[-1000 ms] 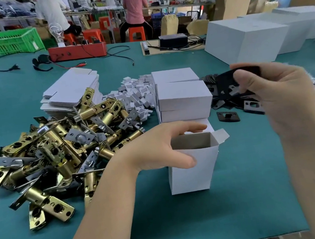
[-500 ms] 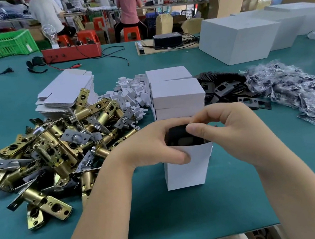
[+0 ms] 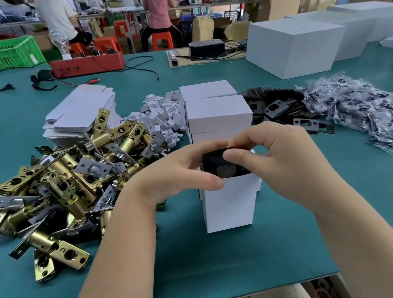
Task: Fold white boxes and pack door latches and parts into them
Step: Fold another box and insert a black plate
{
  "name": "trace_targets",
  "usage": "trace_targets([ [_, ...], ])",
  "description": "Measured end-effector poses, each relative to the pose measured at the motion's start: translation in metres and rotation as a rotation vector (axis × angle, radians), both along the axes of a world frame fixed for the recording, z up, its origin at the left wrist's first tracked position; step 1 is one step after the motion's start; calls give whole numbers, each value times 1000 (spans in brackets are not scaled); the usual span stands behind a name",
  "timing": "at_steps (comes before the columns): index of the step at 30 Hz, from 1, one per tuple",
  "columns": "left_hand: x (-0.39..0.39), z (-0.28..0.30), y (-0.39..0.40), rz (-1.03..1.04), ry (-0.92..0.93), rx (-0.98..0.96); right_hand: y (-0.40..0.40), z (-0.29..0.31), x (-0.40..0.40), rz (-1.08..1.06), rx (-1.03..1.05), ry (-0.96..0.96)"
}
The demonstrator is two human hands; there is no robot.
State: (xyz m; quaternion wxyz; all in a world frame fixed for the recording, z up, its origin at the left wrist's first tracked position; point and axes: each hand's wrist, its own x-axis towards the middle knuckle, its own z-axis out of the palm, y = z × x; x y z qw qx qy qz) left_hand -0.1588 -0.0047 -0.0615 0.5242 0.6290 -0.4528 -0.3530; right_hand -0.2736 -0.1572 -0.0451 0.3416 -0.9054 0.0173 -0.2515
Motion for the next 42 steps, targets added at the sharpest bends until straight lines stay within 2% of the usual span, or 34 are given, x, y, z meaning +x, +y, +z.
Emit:
trace_targets([
  [4,1,-3,4,-16,-13,-25,4,-8,-2,-63,102,-124],
  [6,0,-3,3,-33,-50,-7,-1,-5,-2,-28,309,-105],
  [8,1,-4,1,-36,-75,17,-6,-2,-2,29,405,-30],
  [11,4,-7,0,-50,-64,26,-6,-4,-1,87,355,65],
  [20,8,-8,0,39,-74,12,-14,4,-7,52,108,131],
  [24,9,-12,-2,114,-52,-27,-9,3,-4,-35,-22,37],
  [29,3,-8,0,-4,-106,-6,0,-10,3,-96,-81,-83],
  [33,6,-8,1,12,-102,1,6,-13,6,-119,-169,-253],
  [40,6,-13,-3,62,-103,-1,3,-24,8,-112,162,-171],
  [42,6,-15,-5,71,-71,-1,-2,-22,9,-115,353,-150],
])
